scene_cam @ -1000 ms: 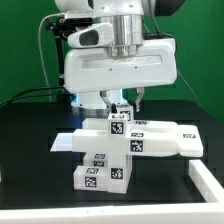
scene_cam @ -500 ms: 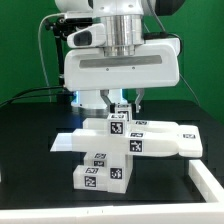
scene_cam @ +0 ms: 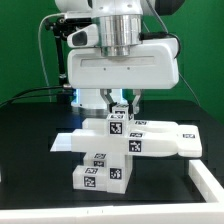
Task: Assemble chair
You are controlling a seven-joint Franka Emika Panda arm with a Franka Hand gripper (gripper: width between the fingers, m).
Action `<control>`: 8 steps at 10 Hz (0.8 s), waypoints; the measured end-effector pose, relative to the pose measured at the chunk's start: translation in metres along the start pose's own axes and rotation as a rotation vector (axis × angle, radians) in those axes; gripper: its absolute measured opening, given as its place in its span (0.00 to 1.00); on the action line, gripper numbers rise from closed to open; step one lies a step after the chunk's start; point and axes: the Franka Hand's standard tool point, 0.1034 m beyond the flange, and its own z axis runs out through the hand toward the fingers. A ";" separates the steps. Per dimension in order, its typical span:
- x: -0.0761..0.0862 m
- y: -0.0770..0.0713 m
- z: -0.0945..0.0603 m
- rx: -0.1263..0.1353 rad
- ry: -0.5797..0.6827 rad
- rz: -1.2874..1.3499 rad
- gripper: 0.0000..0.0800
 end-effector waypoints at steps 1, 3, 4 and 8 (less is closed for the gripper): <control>0.000 0.000 0.000 0.001 -0.001 0.053 0.36; -0.001 -0.001 0.000 0.005 -0.003 0.147 0.36; 0.000 0.000 0.000 0.007 -0.004 0.232 0.36; 0.001 0.001 0.000 0.016 -0.015 0.531 0.36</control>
Offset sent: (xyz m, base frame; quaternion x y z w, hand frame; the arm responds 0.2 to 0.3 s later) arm 0.0000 0.0000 0.0000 0.0000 0.0000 0.1938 0.9810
